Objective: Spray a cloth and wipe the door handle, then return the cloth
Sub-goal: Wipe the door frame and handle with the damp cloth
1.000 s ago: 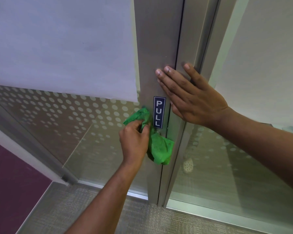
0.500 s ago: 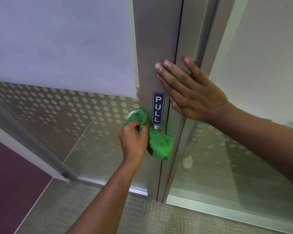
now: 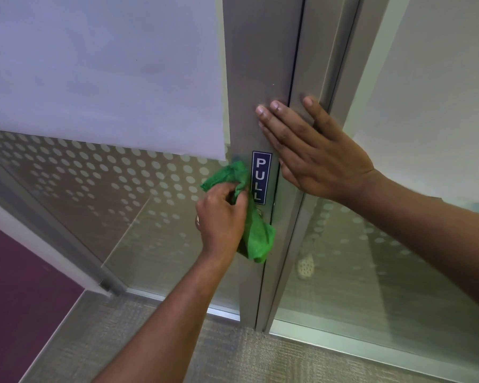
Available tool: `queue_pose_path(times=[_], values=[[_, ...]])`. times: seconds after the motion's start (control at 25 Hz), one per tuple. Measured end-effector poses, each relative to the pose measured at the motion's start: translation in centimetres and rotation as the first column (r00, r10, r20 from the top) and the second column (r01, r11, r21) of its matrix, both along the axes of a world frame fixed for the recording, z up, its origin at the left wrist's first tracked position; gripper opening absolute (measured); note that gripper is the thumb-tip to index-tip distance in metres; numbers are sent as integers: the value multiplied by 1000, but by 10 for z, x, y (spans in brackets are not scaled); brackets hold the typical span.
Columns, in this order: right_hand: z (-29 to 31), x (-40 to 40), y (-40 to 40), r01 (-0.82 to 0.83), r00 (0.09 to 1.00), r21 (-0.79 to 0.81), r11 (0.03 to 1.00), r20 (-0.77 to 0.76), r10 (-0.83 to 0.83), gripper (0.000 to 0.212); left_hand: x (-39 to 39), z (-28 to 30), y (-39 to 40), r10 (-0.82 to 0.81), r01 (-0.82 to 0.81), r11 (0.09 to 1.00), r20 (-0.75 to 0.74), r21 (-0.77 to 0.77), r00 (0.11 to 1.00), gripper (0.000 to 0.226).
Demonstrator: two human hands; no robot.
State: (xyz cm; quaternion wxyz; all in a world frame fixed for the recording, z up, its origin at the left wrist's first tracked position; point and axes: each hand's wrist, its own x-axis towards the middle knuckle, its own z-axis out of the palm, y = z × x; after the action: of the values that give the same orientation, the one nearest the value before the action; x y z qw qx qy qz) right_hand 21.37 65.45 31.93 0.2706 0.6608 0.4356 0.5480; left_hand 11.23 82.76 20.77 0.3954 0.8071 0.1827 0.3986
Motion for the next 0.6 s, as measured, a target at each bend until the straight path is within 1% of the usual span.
queue_pose_path(times=[0.12,0.2,0.24,0.32,0.4,0.44,0.52,0.6], values=[[-1,0,-1,-2,1000,3,1000,0,2,68,-5,-20,6,-27,37,997,-149,67,989,14],[-1,0,1,0,1000,2,1000,-4,0,68,-6,-15,9,-36,53,995,-192,87,981,13],[-1,0,1,2,1000,1,1000,-8,-2,68,-8,-9,9,-45,62,993,-169,96,985,11],[-1,-1,-1,11,1000,0,1000,-7,-11,69,-10,9,5,-45,50,992,-43,115,998,6],[1,-1,0,12,1000,0,1000,-9,-12,69,-3,23,1,-8,-5,992,97,128,995,5],[0,-1,1,8,1000,-2,1000,-17,-8,69,0,26,0,14,-32,991,132,130,991,5],[-1,-1,0,5,1000,-1,1000,-24,-5,69,1,17,-1,23,-37,993,120,110,993,3],[0,0,-1,7,1000,1,1000,-25,-7,69,-2,-2,1,-7,7,997,-2,83,1000,6]])
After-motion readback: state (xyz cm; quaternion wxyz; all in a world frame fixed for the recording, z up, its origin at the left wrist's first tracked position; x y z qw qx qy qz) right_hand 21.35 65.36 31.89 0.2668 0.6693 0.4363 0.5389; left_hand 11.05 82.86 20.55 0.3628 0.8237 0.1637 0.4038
